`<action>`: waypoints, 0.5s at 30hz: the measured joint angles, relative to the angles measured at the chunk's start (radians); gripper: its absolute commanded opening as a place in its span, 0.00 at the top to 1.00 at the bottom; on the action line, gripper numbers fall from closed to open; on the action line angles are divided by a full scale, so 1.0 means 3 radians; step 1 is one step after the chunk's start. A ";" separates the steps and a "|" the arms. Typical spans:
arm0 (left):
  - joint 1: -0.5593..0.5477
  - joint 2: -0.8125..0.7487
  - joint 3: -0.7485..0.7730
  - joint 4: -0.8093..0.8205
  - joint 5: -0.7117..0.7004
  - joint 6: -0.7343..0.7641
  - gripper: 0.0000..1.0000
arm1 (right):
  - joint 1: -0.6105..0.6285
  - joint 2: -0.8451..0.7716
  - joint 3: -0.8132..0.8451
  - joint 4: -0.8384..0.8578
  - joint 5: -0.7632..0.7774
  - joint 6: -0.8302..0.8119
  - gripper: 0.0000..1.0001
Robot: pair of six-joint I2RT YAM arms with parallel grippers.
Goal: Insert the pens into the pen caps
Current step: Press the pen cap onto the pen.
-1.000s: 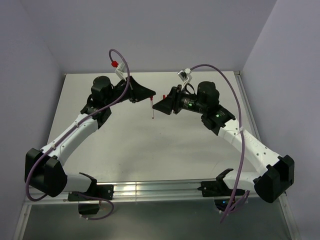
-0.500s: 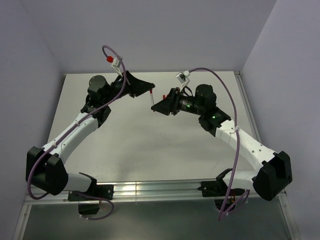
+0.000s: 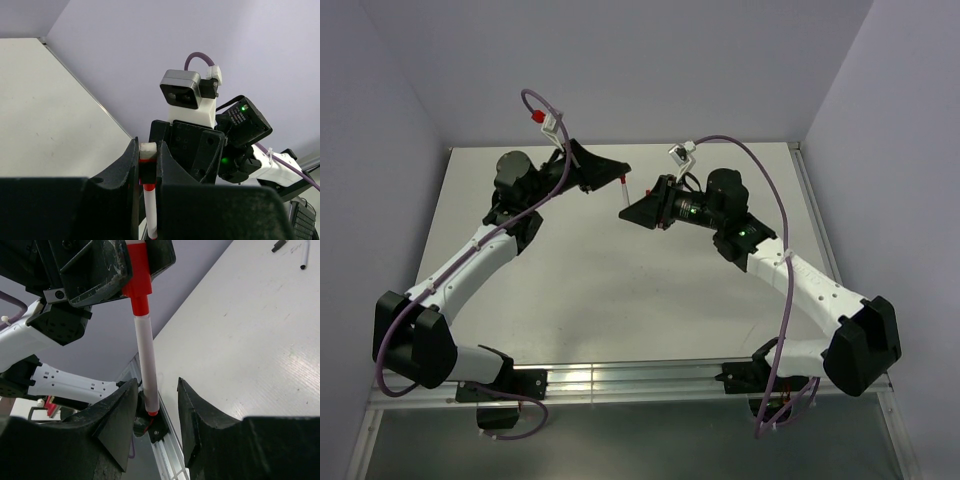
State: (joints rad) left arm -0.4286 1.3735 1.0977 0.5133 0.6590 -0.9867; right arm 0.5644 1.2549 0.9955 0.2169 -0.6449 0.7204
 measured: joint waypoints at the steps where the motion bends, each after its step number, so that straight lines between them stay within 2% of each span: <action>1: 0.0000 0.0000 -0.0003 0.0013 0.0000 -0.0009 1.00 | 0.0000 0.0006 0.0000 0.0018 -0.0001 0.0004 0.55; 6: 0.0000 0.0013 -0.0050 0.0089 0.0023 -0.0023 1.00 | 0.0003 0.0058 0.0000 0.0048 -0.0014 0.0042 0.55; 12: 0.0000 0.0051 -0.0111 0.0191 0.0061 -0.0079 1.00 | 0.0003 0.0095 0.0000 0.0056 -0.0023 0.0074 0.61; 15: 0.0000 0.0064 -0.0120 0.0264 0.0085 -0.0097 1.00 | 0.0003 0.0095 0.0000 0.0069 -0.0024 0.0071 0.80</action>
State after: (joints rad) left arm -0.4286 1.3926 1.0618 0.5926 0.6846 -1.0157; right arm 0.5652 1.2835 0.9955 0.2375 -0.6521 0.7418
